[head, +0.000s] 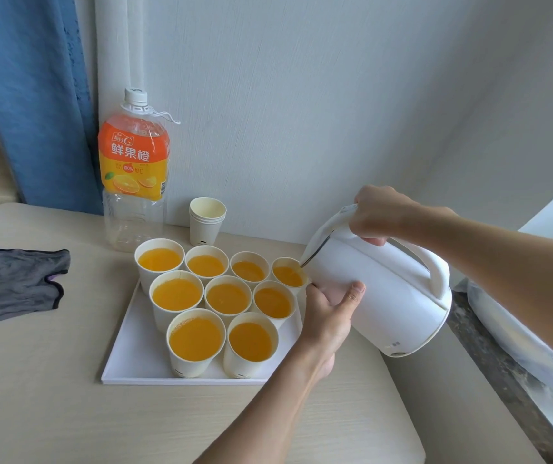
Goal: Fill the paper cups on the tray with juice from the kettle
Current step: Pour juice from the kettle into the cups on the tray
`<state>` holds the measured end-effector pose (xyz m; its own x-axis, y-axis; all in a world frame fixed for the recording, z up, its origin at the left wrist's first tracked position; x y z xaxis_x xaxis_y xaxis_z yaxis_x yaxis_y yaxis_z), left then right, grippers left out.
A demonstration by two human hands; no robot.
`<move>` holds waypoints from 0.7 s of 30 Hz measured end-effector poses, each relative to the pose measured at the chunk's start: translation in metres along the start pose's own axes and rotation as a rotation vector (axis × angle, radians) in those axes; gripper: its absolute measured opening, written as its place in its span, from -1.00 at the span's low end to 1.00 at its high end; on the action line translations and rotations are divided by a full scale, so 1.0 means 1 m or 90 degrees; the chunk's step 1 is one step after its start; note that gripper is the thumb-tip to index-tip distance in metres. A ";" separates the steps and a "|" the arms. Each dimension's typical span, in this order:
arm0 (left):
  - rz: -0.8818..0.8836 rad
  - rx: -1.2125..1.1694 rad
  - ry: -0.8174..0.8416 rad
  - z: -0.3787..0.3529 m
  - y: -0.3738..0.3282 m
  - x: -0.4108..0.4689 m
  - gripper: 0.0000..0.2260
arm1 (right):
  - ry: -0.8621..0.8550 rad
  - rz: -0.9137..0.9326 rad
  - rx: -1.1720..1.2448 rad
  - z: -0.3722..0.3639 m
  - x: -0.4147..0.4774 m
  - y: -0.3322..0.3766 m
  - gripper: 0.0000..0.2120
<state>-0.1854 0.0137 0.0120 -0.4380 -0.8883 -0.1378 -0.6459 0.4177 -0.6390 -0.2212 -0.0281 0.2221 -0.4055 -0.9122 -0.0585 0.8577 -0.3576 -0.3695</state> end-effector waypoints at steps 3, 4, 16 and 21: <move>-0.009 0.005 -0.002 0.000 -0.005 -0.001 -0.42 | 0.002 -0.005 0.010 0.001 -0.001 -0.002 -0.82; -0.013 0.005 0.000 0.000 -0.007 -0.002 -0.44 | 0.002 -0.008 0.015 0.002 -0.002 -0.003 -0.83; -0.085 0.077 -0.009 0.003 -0.051 -0.011 -0.51 | -0.008 -0.032 0.131 0.010 -0.013 -0.016 -0.78; -0.090 0.073 -0.036 0.013 -0.058 -0.014 -0.50 | -0.024 0.010 0.121 0.017 -0.009 0.008 -0.70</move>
<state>-0.1336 -0.0004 0.0416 -0.3109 -0.9470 -0.0807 -0.6212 0.2668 -0.7368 -0.2051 -0.0258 0.2356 -0.3817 -0.9239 -0.0262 0.9099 -0.3706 -0.1866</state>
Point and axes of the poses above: each hand's wrist, its own x-axis towards the middle knuckle, its own z-axis out of the back of the hand, y = z × x, the point moved 10 cm from there along x, towards the middle knuckle, and after that the axes turned 14 degrees about -x, right-handed, at the moved point
